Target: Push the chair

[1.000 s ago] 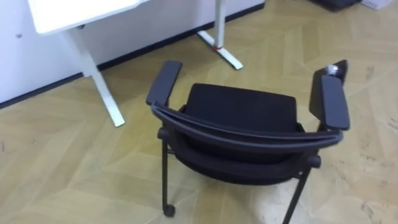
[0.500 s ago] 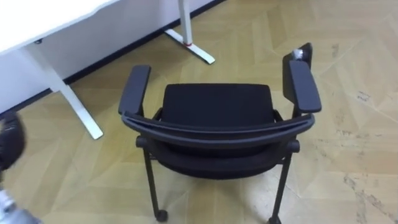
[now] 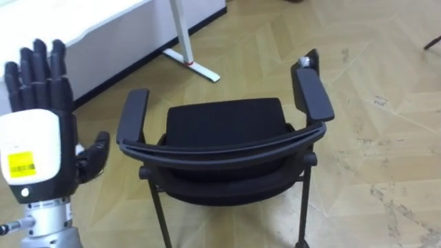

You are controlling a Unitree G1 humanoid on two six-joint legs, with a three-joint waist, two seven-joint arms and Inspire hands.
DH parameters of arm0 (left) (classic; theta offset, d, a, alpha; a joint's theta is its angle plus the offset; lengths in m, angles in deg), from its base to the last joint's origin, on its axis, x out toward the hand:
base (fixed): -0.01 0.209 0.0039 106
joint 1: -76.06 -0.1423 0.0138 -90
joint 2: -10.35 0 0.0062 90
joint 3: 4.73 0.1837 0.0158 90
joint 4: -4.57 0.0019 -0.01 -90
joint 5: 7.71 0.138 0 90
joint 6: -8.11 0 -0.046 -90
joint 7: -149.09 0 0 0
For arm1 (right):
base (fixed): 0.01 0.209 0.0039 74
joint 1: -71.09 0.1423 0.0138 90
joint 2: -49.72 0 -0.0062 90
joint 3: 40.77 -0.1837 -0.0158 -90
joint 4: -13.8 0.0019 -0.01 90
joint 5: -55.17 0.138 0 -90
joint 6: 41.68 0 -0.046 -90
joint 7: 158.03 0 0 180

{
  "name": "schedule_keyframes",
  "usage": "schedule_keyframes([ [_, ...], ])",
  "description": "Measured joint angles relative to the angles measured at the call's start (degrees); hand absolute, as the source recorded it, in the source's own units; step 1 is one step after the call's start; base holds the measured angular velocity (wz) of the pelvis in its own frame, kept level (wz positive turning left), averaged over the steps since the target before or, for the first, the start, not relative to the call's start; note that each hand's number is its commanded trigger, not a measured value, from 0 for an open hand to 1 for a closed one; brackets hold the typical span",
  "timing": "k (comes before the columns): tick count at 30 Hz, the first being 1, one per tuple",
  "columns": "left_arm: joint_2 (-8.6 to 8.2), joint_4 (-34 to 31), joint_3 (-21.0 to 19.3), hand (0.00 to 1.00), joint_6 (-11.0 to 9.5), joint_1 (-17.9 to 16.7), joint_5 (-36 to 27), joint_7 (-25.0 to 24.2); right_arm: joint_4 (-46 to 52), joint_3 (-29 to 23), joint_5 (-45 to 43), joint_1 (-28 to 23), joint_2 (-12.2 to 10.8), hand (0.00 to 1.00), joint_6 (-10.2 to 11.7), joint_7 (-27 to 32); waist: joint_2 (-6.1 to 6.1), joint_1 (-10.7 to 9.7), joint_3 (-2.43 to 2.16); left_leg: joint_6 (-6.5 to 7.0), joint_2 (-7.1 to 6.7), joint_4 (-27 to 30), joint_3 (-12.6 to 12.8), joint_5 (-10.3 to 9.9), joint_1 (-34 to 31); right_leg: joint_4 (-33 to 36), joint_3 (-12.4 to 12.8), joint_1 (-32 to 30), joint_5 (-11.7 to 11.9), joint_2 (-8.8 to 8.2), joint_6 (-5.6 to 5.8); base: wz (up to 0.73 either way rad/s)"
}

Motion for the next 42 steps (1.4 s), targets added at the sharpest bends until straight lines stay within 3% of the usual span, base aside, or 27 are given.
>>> schedule_keyframes([
  [8,0.03,0.01,2.16,0.00,0.22,-0.37,0.14,-0.96,-0.01,-0.08,-0.04,0.11,0.54,0.00,-0.01,-0.77,0.66,-0.12,0.24,0.00,0.07,-0.05,0.78,0.00,0.53,0.01,1.05,-0.08,0.00,0.00,0.00,-0.06],
  [14,0.21,0.01,6.84,0.00,0.91,-0.61,2.39,-3.15,0.26,-0.19,-1.11,0.54,0.98,0.00,-0.19,-0.64,0.82,-1.86,0.21,0.00,0.09,-0.60,0.83,0.00,0.73,0.21,2.02,-0.69,0.00,0.03,0.00,-0.08],
  [22,1.72,0.01,9.98,0.00,1.31,-1.15,3.28,-6.01,0.54,-0.55,-1.43,0.49,0.96,0.00,-0.31,-0.64,0.79,-2.78,0.14,0.00,0.12,-0.70,1.07,0.00,0.83,0.30,4.04,-1.67,0.01,0.11,-0.01,-0.12],
  [33,2.01,0.82,10.61,0.00,1.81,-2.05,3.30,-6.80,0.86,-2.37,-1.08,-0.18,0.96,0.00,-0.34,-0.67,0.28,-3.12,-0.11,0.00,0.16,-1.08,1.51,0.00,0.93,0.34,4.20,-1.81,0.04,0.13,-0.03,-0.02],
  [38,3.05,2.45,12.45,0.00,1.94,-2.15,3.31,-7.46,0.85,-2.36,-0.78,-0.22,1.19,0.00,-0.67,-0.74,0.24,-3.22,-0.09,0.00,0.17,-1.14,1.52,0.00,0.93,0.60,4.18,-1.80,0.12,0.11,-0.02,0.01],
  [42,4.56,3.39,13.62,0.00,3.70,-2.49,3.58,-9.52,0.65,-2.28,-0.14,-0.41,1.45,0.00,-1.08,-0.70,0.11,-3.27,-0.02,0.00,0.24,-1.13,2.12,0.00,0.94,0.83,4.22,-1.81,0.15,0.10,-0.01,0.00],
])
